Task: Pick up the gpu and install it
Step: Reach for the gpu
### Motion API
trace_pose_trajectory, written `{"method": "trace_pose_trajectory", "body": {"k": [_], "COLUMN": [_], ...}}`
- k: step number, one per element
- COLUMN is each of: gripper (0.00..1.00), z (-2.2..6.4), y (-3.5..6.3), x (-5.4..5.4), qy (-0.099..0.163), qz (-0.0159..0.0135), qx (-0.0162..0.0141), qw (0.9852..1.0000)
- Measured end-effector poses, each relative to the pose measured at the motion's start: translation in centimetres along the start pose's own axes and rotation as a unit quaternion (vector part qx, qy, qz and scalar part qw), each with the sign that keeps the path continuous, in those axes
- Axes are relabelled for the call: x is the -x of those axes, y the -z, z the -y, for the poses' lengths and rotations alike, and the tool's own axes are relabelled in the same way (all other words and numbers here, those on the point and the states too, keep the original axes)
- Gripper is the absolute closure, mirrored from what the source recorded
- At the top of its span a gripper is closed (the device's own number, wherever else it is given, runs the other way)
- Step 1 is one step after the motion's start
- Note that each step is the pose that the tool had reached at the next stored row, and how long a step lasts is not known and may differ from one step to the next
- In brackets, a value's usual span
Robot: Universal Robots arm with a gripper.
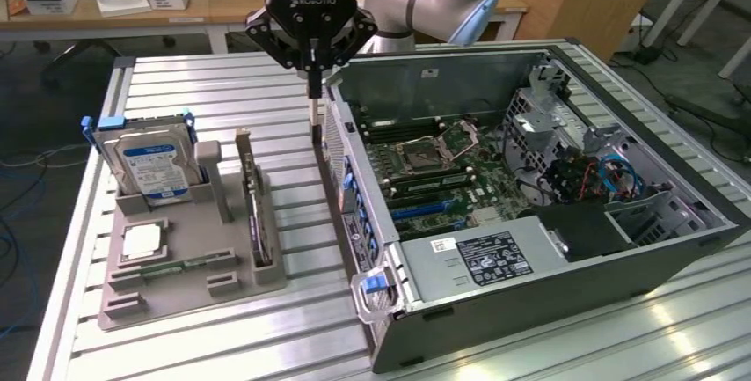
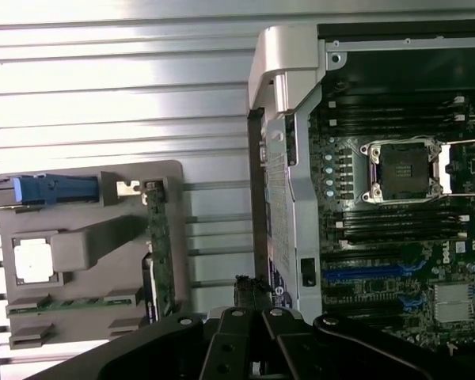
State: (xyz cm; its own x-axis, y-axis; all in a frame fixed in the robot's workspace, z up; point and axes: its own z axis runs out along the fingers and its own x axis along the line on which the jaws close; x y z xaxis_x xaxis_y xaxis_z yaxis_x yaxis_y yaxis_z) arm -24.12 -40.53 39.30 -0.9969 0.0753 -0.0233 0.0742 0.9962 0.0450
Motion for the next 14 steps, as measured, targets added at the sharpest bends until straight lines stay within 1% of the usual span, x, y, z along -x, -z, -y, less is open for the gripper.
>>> {"method": "trace_pose_trajectory", "body": {"k": [14], "gripper": [0.9], "z": [0.17], "y": [0.02], "x": [-1.1], "qy": [0.0], "qz": [0.0], "qx": [0.0], "qw": [1.0]}}
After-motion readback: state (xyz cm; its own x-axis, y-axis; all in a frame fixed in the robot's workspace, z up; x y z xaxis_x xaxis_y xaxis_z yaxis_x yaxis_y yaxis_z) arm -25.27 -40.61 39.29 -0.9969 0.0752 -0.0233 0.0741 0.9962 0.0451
